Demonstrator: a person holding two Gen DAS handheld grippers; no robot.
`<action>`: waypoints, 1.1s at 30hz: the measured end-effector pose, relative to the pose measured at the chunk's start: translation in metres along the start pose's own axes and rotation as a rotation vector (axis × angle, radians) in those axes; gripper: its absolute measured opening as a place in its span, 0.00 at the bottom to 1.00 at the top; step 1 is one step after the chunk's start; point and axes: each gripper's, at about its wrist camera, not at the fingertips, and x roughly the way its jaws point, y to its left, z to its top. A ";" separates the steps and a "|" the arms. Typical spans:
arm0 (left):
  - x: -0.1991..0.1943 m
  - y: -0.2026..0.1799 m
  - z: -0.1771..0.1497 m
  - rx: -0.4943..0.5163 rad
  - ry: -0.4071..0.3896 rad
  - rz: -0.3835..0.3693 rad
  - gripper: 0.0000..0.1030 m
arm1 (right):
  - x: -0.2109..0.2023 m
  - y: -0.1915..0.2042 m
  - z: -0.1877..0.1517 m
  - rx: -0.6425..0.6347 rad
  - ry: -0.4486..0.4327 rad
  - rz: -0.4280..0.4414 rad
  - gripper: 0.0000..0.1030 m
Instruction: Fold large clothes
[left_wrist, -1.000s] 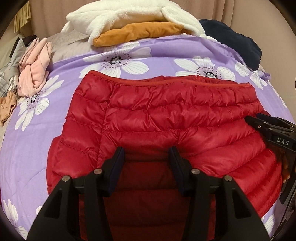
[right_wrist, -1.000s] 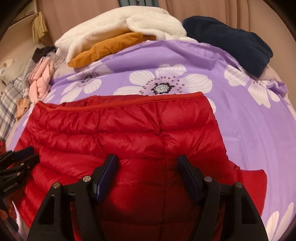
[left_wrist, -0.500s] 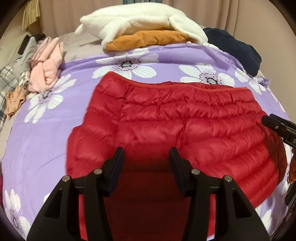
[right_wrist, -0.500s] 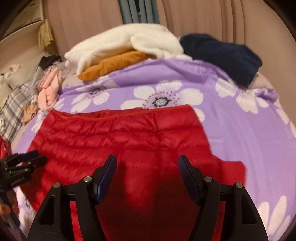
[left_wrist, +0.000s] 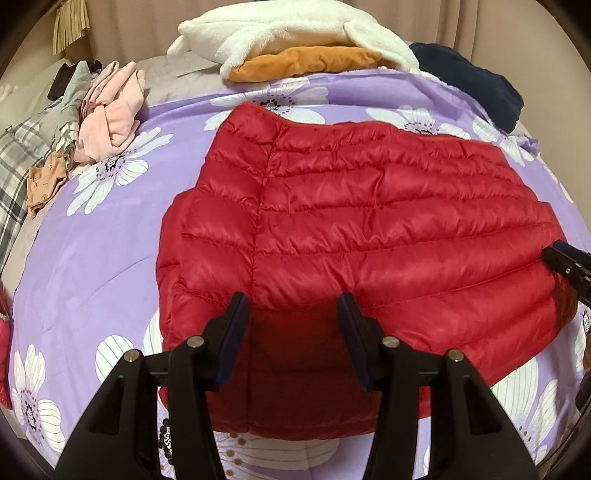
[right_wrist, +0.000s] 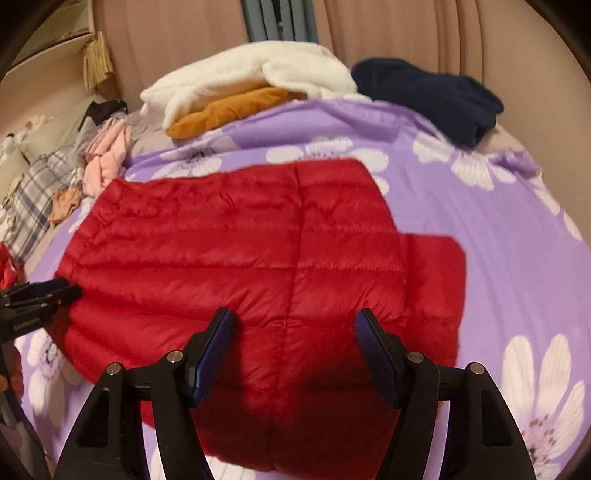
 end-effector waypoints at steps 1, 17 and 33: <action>0.002 -0.001 0.000 0.000 0.006 0.000 0.49 | 0.004 -0.001 -0.001 0.010 0.006 0.002 0.68; -0.001 0.011 0.000 -0.081 0.045 -0.059 0.55 | -0.002 -0.004 -0.006 0.062 0.015 0.011 0.68; -0.033 0.105 -0.037 -0.453 0.025 -0.198 0.81 | -0.041 -0.079 -0.032 0.437 0.016 0.114 0.79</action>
